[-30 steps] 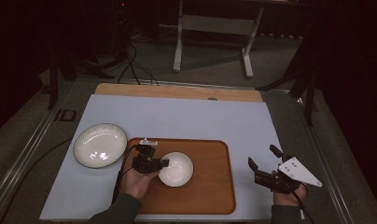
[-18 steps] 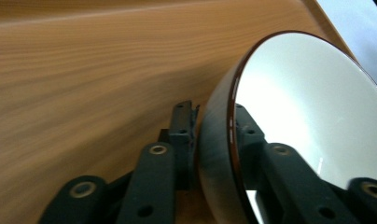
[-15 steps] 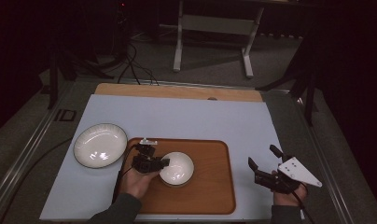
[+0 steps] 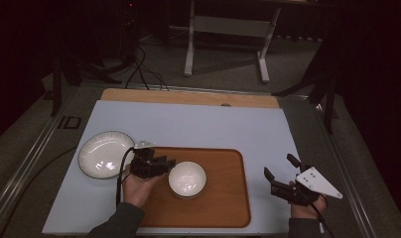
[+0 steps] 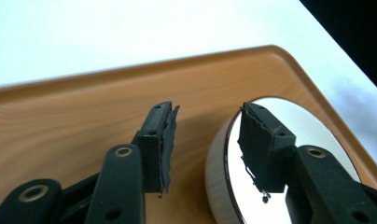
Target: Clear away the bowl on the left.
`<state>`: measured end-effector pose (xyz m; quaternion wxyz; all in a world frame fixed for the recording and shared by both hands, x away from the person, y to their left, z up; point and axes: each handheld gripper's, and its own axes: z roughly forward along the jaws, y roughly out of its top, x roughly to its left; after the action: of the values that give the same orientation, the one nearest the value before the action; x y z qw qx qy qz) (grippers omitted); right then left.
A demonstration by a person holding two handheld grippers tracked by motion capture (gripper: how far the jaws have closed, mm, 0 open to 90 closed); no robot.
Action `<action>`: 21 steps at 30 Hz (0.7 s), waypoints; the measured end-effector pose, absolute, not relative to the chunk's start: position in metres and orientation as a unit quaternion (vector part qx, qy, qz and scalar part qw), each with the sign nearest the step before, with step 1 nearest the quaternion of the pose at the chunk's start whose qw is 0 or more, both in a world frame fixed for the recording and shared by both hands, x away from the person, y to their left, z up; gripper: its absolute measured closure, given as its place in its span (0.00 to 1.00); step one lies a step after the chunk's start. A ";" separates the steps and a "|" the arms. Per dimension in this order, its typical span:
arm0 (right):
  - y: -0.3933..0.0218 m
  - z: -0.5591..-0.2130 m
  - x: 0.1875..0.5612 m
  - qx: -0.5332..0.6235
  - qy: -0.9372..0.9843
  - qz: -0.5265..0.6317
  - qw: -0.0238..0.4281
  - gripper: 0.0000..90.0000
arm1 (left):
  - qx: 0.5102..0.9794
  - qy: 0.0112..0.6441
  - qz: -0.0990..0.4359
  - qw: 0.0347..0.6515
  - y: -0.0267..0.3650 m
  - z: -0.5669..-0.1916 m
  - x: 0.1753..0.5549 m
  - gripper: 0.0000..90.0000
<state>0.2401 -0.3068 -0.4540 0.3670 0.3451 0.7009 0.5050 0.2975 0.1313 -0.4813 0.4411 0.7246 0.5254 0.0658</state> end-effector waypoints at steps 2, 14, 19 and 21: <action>-0.307 -0.454 0.240 0.345 0.701 0.505 0.367 0.15 | 0.721 0.524 0.076 0.446 0.136 -0.476 0.296 0.60; -0.306 -0.455 0.241 0.345 0.705 0.504 0.360 0.15 | 0.714 0.511 0.176 0.446 0.166 -0.451 0.288 0.50; -0.307 -0.455 0.242 0.346 0.707 0.504 0.356 0.15 | 0.715 0.494 0.211 0.447 0.184 -0.446 0.287 0.47; -0.307 -0.456 0.242 0.347 0.707 0.503 0.355 0.15 | 0.710 0.495 0.223 0.449 0.192 -0.445 0.285 0.46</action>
<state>0.2422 -0.3070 -0.4556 0.3548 0.3473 0.7072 0.5033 0.2849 0.1921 -0.4446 0.4489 0.7101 0.4947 0.2226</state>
